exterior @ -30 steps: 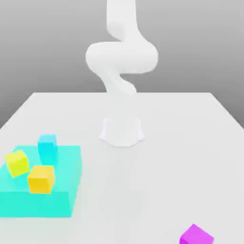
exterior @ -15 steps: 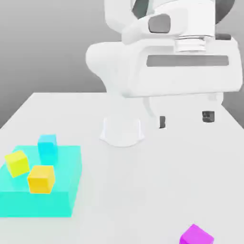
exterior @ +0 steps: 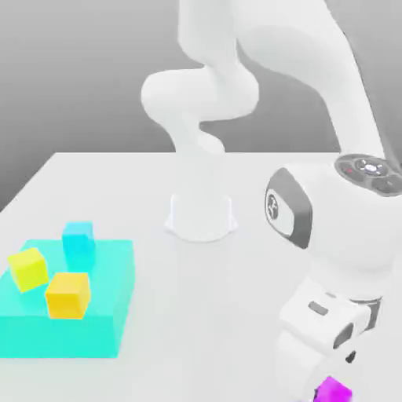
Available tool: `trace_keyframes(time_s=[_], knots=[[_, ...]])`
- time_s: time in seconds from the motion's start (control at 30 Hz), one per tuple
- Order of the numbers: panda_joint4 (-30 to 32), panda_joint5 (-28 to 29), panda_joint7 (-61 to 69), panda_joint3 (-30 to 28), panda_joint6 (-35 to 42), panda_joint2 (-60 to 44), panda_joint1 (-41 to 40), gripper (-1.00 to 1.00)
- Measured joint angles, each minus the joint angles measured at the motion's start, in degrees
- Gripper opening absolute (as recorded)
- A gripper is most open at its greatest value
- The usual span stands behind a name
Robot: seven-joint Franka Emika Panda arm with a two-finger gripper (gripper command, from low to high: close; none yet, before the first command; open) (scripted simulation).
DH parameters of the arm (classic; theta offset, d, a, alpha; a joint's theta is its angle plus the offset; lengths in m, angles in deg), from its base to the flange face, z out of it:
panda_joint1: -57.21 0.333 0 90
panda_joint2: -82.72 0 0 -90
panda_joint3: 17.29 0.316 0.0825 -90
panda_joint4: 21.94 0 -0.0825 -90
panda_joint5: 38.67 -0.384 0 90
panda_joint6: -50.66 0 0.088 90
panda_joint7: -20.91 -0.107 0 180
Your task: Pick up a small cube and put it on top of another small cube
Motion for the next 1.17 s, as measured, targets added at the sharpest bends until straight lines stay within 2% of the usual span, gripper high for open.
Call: trace_keyframes(time_s=[0.03, 0.27, 0.43, 0.67, 0.8, 0.9, 0.97, 1.07, 1.1, 1.17], knots=[[-0.3, 0.2, -0.1, -0.2, -1.1, -1.4, 0.2, -1.00], [-0.3, 0.2, -0.1, -0.2, -1.0, -1.4, 0.1, -1.00], [1.9, -1.1, 1.6, 0.1, 5.9, 7.7, -1.5, -1.00], [8.3, -1.0, 10.6, -8.3, 13.3, 21.9, -11.9, -1.00], [12.2, -1.1, 16.7, -12.9, 17.8, 30.4, -22.2, -1.00], [15.1, -1.6, 21.3, -15.9, 21.0, 36.4, -25.7, -1.00], [16.7, -2.3, 23.3, -17.3, 19.5, 36.4, -26.6, -1.00], [18.8, -3.8, 24.8, -17.9, 13.1, 32.0, -26.8, -1.00], [19.1, -4.0, 25.0, -18.1, 11.9, 31.1, -26.7, 1.00], [19.1, -4.0, 25.0, -18.1, 11.9, 31.1, -26.7, 1.00]])
